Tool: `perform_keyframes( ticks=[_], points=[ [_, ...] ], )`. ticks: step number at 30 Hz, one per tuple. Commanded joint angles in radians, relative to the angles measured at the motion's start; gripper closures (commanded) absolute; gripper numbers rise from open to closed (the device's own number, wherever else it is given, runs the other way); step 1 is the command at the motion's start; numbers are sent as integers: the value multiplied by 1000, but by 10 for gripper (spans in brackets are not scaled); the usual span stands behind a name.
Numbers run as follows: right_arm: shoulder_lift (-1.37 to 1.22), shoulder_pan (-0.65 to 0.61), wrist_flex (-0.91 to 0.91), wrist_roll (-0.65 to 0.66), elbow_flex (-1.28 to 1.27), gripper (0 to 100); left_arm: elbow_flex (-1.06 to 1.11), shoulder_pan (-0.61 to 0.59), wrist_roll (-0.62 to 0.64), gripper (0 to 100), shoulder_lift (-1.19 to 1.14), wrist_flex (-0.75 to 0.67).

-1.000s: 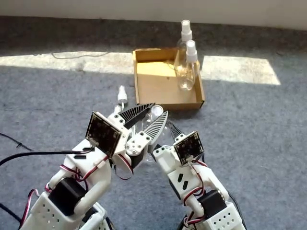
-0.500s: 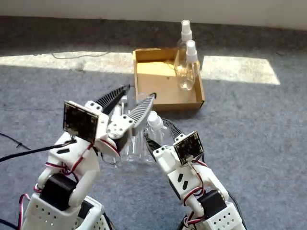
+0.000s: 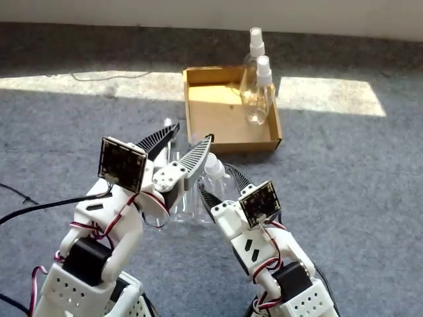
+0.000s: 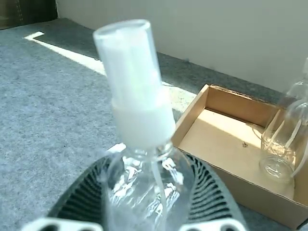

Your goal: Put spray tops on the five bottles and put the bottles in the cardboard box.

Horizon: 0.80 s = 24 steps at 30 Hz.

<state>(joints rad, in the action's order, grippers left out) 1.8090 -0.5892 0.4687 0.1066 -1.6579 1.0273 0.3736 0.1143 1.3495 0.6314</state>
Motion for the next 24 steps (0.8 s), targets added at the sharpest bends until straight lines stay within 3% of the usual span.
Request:
perform_keyframes(
  ticks=[1, 8, 17, 24],
  points=[
    [1, 10, 5, -9, 12, 995, 56, 35, 6, 804, 10, -3],
    [1, 10, 5, -9, 12, 995, 128, 145, -100, 807, 10, -23],
    [1, 10, 5, -9, 13, 995, 33, 84, -104, 808, 10, -46],
    [1, 10, 5, -9, 16, 995, 116, 79, -106, 808, 8, -52]
  ],
)
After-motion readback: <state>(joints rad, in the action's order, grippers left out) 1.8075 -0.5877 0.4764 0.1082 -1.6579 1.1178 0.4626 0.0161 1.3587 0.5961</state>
